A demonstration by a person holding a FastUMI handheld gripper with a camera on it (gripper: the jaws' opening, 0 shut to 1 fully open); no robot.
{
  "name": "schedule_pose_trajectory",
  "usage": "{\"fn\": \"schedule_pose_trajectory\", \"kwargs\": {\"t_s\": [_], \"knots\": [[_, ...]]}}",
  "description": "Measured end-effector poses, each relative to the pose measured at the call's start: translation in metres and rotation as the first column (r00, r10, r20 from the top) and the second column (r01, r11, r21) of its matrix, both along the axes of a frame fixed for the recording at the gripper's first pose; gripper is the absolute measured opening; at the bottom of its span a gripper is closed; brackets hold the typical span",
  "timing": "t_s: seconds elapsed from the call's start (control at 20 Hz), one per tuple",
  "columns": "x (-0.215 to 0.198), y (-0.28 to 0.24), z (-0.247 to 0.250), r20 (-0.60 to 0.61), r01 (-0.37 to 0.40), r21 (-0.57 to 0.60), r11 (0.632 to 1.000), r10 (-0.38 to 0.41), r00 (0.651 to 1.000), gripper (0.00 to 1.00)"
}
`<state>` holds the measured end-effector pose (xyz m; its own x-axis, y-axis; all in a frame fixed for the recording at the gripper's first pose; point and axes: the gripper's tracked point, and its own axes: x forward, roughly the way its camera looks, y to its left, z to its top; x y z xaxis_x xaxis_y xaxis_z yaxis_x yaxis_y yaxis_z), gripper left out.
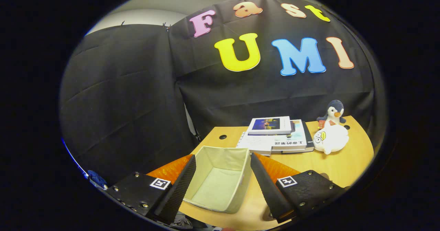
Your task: Open the storage box then place both shoes into the box .Put the left shoe in first, then the right shoe, with the right side of both shoes facing outward in a uniform manner.
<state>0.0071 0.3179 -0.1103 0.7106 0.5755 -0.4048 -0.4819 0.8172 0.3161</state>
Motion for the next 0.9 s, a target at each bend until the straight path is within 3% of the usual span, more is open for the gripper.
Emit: {"fn": "schedule_pose_trajectory", "kwargs": {"t_s": [0.5, 0.9], "knots": [[0.014, -0.087, -0.067, -0.079, 0.109, -0.110, 0.988, -0.118, 0.990, 0.98], [0.016, -0.125, -0.139, -0.202, 0.145, -0.171, 0.975, -0.179, 0.963, 0.98]]}}
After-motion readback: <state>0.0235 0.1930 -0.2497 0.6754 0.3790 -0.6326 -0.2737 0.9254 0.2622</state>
